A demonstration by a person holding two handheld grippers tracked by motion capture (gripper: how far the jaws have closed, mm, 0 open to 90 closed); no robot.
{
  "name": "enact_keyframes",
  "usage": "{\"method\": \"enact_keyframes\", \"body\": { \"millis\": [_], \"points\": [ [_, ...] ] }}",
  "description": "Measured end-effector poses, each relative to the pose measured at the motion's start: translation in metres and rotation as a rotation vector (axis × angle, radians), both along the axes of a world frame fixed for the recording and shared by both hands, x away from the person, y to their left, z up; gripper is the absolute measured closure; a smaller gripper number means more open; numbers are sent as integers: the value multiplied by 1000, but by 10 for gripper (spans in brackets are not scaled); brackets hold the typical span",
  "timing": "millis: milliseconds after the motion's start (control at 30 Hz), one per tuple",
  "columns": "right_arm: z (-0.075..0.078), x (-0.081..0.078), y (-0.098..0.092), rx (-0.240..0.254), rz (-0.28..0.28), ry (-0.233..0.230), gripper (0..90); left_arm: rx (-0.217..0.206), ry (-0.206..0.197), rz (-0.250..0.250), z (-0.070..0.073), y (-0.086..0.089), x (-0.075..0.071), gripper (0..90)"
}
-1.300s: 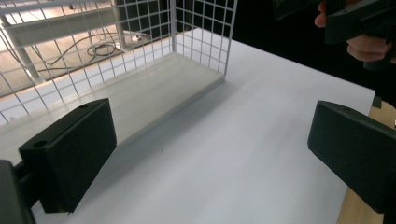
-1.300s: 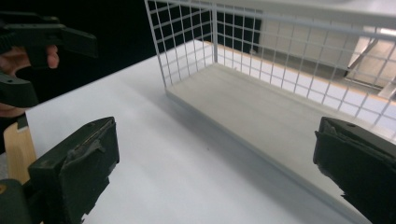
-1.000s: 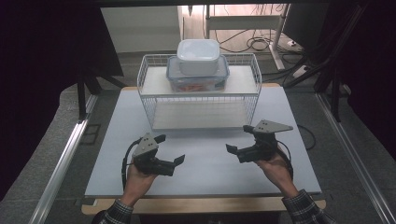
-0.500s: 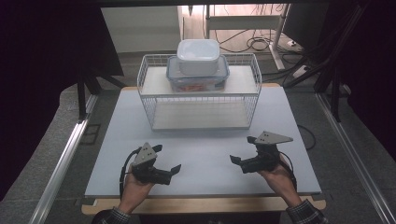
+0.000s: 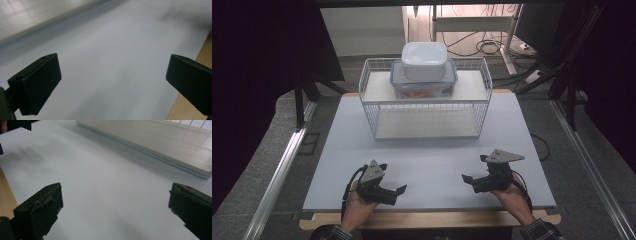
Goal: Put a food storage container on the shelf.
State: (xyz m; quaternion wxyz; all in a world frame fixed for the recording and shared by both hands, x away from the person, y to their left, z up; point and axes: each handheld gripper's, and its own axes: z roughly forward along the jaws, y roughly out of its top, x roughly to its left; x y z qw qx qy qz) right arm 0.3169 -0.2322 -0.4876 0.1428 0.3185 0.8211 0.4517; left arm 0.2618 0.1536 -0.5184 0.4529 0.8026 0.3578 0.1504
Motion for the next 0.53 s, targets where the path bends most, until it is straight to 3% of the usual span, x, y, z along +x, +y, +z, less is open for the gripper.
{"method": "enact_keyframes", "body": {
  "millis": [267,533],
  "points": [
    [-17,6,0,-43,-4,44,0,54,80,-24,-14,-3,6,0],
    [-21,6,2,-77,-4,47,0,62,87,-18,-15,-4,8,0]
  ]
}}
